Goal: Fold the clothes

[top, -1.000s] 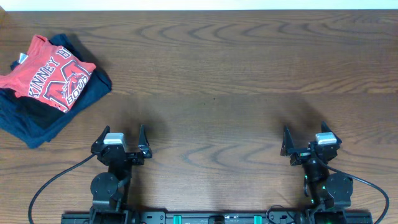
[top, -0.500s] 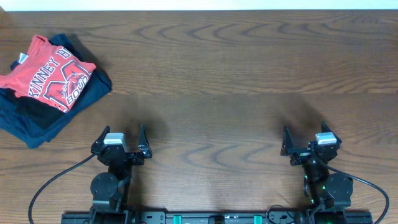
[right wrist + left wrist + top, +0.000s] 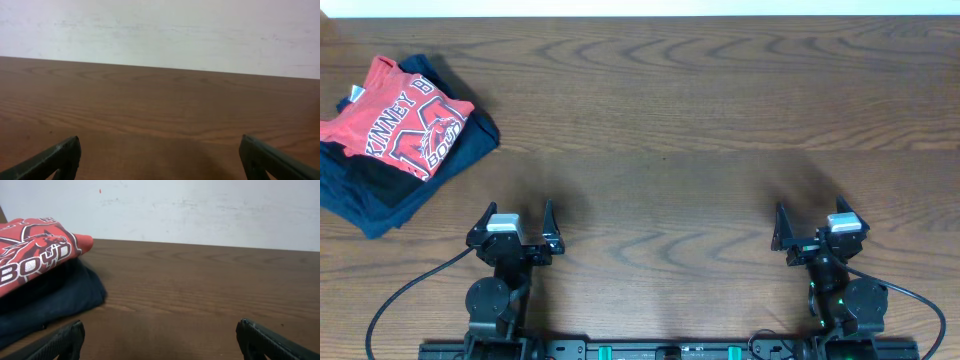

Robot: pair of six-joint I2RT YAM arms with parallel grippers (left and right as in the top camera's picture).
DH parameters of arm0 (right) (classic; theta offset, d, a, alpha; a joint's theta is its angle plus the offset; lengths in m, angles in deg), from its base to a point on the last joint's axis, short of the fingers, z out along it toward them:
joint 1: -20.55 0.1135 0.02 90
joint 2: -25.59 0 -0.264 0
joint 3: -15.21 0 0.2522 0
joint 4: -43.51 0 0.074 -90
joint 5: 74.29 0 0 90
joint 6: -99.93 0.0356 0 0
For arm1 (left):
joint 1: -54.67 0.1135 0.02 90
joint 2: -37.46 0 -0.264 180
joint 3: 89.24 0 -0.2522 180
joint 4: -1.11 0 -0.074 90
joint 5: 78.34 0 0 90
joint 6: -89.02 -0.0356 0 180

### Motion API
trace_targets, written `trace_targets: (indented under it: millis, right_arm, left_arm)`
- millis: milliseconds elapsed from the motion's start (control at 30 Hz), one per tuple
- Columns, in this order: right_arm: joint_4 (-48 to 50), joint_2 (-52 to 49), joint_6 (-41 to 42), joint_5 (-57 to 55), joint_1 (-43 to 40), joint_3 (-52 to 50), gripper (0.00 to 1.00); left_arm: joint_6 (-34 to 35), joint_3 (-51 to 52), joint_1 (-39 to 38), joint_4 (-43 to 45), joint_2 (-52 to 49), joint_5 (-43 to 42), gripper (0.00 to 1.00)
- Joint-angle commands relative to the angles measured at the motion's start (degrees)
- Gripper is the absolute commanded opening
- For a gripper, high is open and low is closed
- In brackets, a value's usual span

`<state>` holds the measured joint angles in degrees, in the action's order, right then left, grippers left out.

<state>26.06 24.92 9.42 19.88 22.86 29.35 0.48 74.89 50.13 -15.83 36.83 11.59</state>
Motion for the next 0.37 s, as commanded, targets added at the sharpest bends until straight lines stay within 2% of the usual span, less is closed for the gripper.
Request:
trace_targets:
  millis: [0,333]
  right_arm:
    - [-0.2,0.3,-0.6,0.4,0.2,-0.1,0.99]
    - [-0.2,0.3,-0.6,0.4,0.2,-0.1,0.99]
  left_arm:
    - [-0.3,1.9,0.2,-0.8,0.4,-0.3,0.98]
    - [-0.3,1.9,0.2,-0.8,0.4,-0.3,0.98]
